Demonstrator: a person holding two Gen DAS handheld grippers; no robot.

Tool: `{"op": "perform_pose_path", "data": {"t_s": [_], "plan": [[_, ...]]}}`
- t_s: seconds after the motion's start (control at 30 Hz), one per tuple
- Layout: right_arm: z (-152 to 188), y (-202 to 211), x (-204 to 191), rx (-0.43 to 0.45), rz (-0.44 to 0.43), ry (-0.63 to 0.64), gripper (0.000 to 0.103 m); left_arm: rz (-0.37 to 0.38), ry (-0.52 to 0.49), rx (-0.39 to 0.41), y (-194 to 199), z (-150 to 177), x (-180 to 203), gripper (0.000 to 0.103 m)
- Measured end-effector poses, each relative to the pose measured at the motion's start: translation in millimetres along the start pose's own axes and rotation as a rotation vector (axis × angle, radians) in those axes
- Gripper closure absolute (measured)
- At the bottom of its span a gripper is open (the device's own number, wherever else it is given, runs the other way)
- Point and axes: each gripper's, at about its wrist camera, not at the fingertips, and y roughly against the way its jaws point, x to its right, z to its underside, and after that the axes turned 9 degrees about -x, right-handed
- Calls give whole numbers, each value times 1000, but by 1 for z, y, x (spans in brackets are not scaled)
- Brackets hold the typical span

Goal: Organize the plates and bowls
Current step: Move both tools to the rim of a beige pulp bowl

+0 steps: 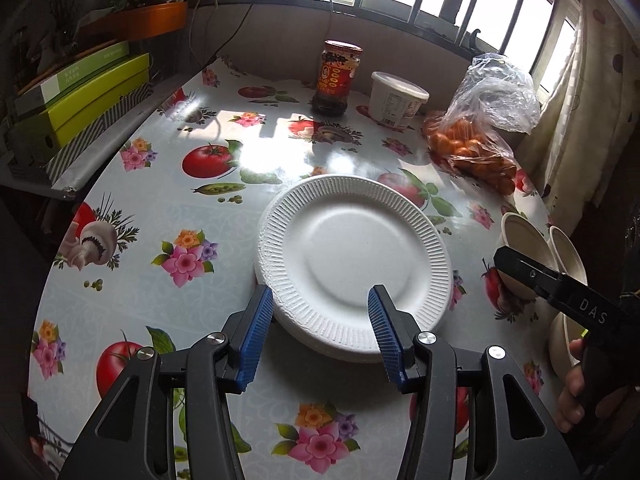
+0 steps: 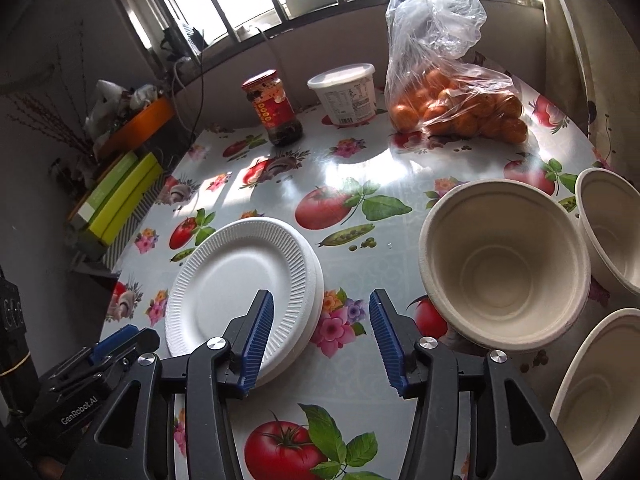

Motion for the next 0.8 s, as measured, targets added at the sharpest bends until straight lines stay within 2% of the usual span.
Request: {"op": "perform_pose_path", "data": {"t_s": [0.27,0.57,0.8], "plan": [[27,34,17,51,80,-12,52,30,-81,24,12,16,37,52],[56,73,43,115,190,-28,52,101,-181,13,8,32,83,52],[71,95,69,140,219,-74,52,145,-233,-8,-1,37,110,52]]}}
